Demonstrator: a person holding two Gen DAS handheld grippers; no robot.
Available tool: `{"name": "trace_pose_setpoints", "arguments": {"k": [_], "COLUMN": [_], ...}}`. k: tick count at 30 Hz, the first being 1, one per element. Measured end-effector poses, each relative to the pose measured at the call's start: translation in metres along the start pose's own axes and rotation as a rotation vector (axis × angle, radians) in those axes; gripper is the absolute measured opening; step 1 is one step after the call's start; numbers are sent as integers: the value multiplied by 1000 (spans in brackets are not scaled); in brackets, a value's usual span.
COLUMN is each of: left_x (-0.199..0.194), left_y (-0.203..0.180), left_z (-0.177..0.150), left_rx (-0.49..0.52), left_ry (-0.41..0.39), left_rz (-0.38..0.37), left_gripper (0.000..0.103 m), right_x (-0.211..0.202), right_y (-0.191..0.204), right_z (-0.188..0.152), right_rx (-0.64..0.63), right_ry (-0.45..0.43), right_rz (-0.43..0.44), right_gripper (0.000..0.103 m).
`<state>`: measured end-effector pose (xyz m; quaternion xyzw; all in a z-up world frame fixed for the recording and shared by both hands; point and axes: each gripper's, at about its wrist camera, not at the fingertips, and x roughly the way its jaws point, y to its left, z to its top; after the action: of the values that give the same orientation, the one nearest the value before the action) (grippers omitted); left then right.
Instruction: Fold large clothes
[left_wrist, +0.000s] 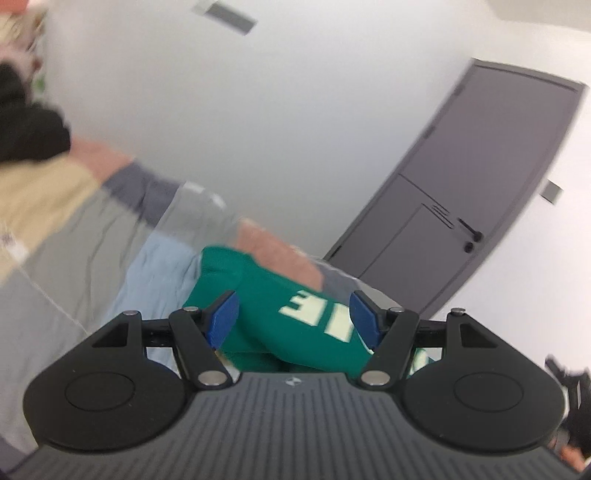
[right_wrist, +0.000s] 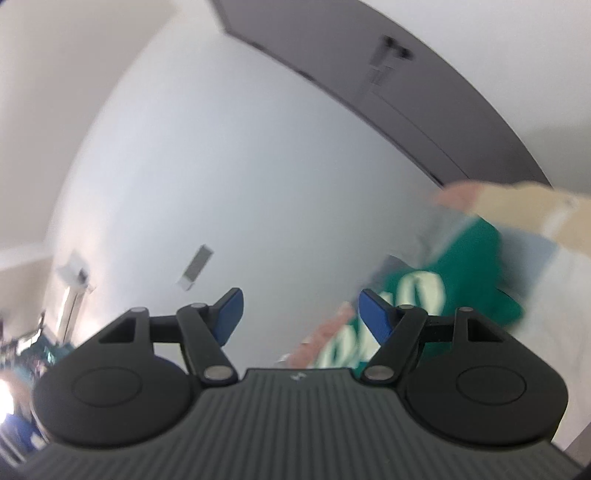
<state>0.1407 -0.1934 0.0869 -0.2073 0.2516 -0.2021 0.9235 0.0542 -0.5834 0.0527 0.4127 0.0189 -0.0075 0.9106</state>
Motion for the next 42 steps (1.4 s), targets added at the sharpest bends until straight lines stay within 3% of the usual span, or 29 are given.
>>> {"name": "trace_pose_setpoints", "arguments": {"k": [9,12,19,32,42], "left_x": [-118,-146,-188,-199,-193], "left_y": [-69,-77,-79,-76,-61], "left_z": [6,-6,-42,-95,-102], "left_rx": [223,250,304,431,439], "left_ry": [-40,-29,-22,-17,-10], "left_rz": [-67,-122,-112,-79,-45], "left_gripper": [72,73,73,74,75], "right_x": [-62,-83,-111,-136,-144], "right_y": [109,129,150,164,161], "right_z": [-12,-29,-80,-140,-162], "right_rx": [-248,-340,-536,-720,-706], "right_ry": [33,44,114,167,190], "right_rz": [89,81,-6,-166,-237], "right_gripper": [72,72,72,72,72]}}
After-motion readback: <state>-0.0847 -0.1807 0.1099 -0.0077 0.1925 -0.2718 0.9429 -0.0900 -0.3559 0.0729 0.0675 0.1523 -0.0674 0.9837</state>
